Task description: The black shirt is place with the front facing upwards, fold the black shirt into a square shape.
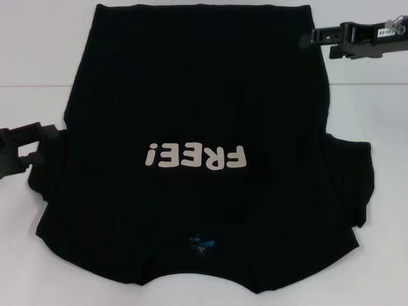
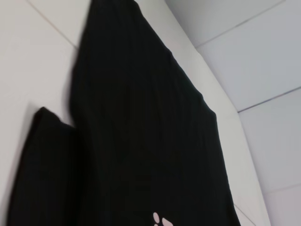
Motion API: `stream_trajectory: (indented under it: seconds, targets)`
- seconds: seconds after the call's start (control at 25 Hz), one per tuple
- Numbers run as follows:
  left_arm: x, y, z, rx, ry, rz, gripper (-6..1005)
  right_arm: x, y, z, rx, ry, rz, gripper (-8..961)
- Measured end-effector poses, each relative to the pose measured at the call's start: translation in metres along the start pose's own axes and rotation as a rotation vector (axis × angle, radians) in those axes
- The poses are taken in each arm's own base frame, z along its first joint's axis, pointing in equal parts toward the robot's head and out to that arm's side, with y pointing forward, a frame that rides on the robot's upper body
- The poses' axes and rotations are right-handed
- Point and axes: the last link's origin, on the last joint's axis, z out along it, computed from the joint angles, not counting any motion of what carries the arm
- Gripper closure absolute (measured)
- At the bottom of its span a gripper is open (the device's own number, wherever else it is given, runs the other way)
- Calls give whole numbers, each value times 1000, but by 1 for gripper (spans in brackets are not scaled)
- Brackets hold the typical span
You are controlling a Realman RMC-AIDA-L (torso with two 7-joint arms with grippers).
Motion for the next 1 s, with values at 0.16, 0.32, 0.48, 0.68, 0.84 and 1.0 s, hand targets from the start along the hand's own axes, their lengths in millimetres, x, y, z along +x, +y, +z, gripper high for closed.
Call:
stream_trajectory:
  seconds: [0.16, 0.32, 0.48, 0.68, 0.84, 1.0]
  targets:
    - [-4, -7, -4, 11, 18, -26, 178, 3, 1, 1, -4, 21, -4, 12]
    - [-7, -18, -6, 41, 42, -60, 254, 6, 0, 0, -4, 28, 0, 12]
    - [-14, -29, -3, 97, 35, -84, 330, 6, -2, -2, -2, 30, 0, 12]
    - [-13, -34, 0, 128, 36, -78, 480, 4, -1, -3, -2, 27, -4, 11]
    - [-13, -35, 0, 135, 44, -77, 645, 4, -1, -3, -3, 27, -5, 11]
    - [-10, -37, 0, 149, 64, -104, 752, 3, 0, -2, -4, 27, -6, 11]
